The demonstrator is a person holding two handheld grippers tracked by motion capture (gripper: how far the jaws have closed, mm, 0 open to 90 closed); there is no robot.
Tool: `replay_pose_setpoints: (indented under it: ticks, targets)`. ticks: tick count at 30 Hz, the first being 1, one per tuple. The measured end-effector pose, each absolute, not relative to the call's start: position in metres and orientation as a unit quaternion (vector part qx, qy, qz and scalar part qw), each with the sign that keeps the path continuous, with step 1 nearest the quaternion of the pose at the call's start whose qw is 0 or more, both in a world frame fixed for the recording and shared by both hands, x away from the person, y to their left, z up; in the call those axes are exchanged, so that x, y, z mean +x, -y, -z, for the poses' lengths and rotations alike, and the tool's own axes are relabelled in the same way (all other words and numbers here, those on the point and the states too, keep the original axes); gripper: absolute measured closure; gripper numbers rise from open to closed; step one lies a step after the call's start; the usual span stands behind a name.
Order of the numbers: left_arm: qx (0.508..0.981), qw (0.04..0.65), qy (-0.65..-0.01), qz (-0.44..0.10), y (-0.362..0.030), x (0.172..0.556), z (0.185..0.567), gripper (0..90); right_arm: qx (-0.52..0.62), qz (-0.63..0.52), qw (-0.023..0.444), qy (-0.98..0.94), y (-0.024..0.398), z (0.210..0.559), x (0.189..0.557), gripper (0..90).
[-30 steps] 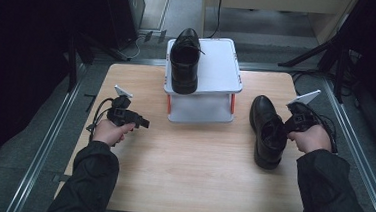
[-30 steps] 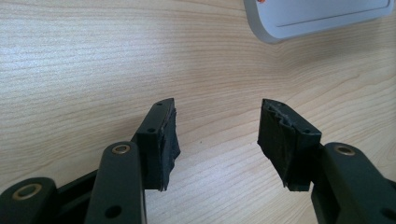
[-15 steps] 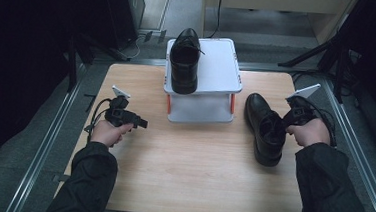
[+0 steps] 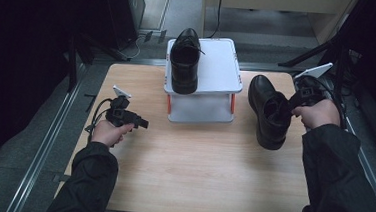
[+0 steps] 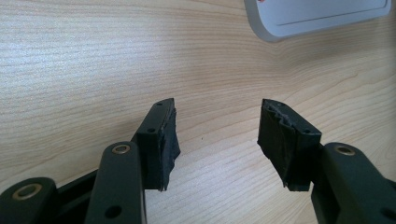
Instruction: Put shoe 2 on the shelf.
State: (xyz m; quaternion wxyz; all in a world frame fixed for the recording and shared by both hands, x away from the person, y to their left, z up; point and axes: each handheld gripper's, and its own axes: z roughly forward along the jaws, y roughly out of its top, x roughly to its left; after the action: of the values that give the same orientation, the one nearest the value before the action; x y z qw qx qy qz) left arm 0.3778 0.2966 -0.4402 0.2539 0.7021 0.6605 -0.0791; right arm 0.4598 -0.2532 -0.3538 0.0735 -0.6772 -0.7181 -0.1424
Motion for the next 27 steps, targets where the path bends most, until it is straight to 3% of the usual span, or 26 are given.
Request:
replay_pose_setpoints:
  ticks: [27]
  targets:
    - [0.698,0.267,-0.658,0.092,-0.303,0.375,0.442,46.5,-0.674,0.163,0.030,0.720,0.210,0.242,0.519,86.5]
